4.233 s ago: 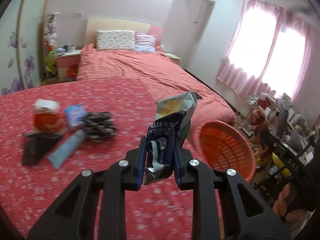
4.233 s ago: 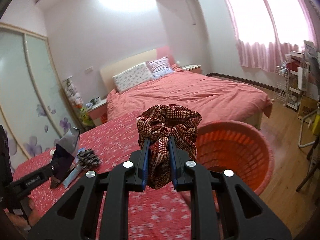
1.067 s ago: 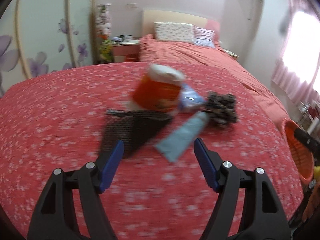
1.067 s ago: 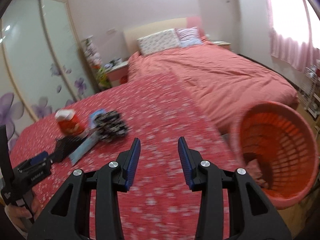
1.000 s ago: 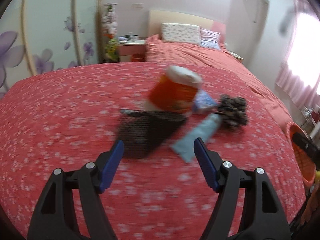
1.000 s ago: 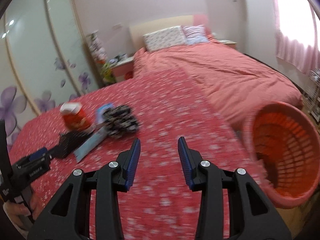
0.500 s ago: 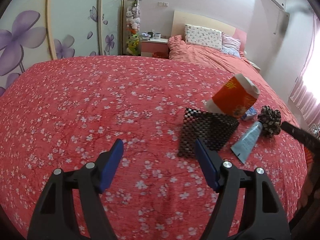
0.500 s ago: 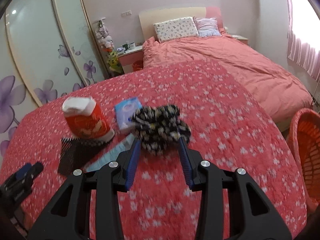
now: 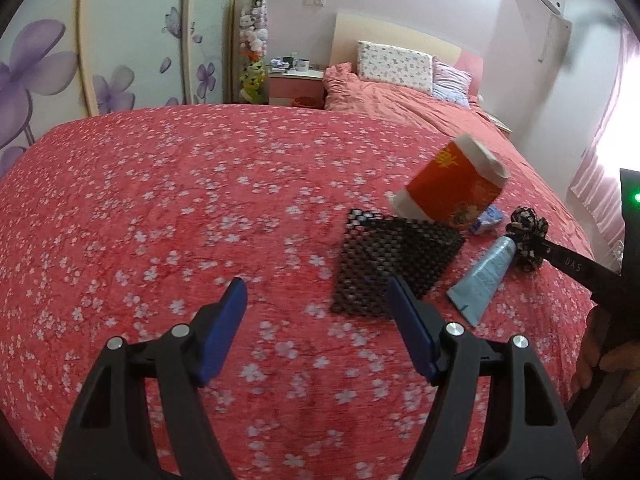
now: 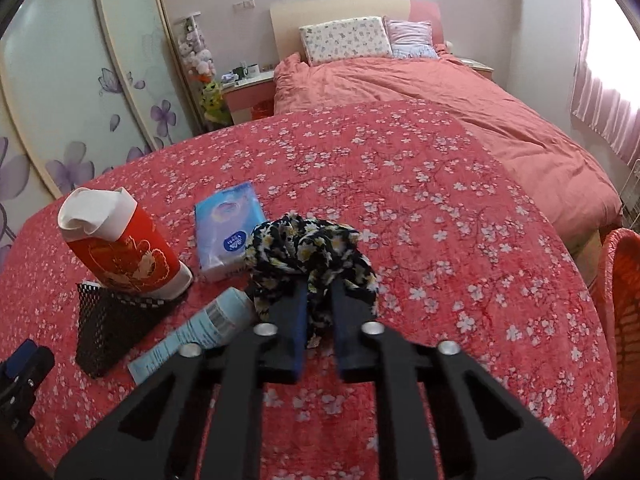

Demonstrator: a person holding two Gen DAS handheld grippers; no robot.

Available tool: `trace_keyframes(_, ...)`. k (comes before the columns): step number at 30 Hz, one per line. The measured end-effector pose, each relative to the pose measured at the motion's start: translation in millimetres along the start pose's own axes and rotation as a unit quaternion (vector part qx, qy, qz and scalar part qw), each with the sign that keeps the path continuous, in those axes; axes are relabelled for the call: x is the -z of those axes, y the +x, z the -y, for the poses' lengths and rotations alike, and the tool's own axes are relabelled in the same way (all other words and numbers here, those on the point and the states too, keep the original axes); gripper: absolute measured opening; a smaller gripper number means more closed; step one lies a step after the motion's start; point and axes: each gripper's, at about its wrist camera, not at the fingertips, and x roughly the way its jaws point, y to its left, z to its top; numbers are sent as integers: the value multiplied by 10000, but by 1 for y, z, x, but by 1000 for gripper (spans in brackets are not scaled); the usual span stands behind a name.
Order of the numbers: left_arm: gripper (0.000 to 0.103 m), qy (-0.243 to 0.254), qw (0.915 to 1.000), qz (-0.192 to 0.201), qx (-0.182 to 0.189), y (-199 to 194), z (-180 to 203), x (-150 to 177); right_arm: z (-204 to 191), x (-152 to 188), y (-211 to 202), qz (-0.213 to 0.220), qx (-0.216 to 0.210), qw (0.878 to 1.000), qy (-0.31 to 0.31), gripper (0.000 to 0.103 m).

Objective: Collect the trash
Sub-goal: 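Grasp the black floral scrunchie with the right tool while the left tool grasps the blue tube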

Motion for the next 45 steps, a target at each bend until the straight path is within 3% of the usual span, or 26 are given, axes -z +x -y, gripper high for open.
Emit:
trace_keyframes(7,71,450,9984,-57,340,4,48,-1,33,4,-29,252,-9,9992,324,5)
trace_keyframes(15,69,1156,9900,-293,751,32,120,-2,75,16,-52,312,-53,9971,691,5)
trace_keyframes(20,67,1369,9870,-513,664,56,145,-4,86,18,-54,329,-106,9964,780,5)
trace_keyframes(28,63,1395,9858,-777,510,75,155,-4,101,24,-55,325,-190,9956,862,5)
trace_keyframes(34,55,1296,9828,-931,929,70,169,-4,108,28,-54,350,-115,9955,867,5)
trace_keyframes(42,54,965,9892,-849,700,87,172,-20,116,33,-51,338,-19,9961,813,5)
trace_keyframes(45,46,1048,9901,-794,486,94,178,-25,119,32,-49,323,-8,9960,831,5)
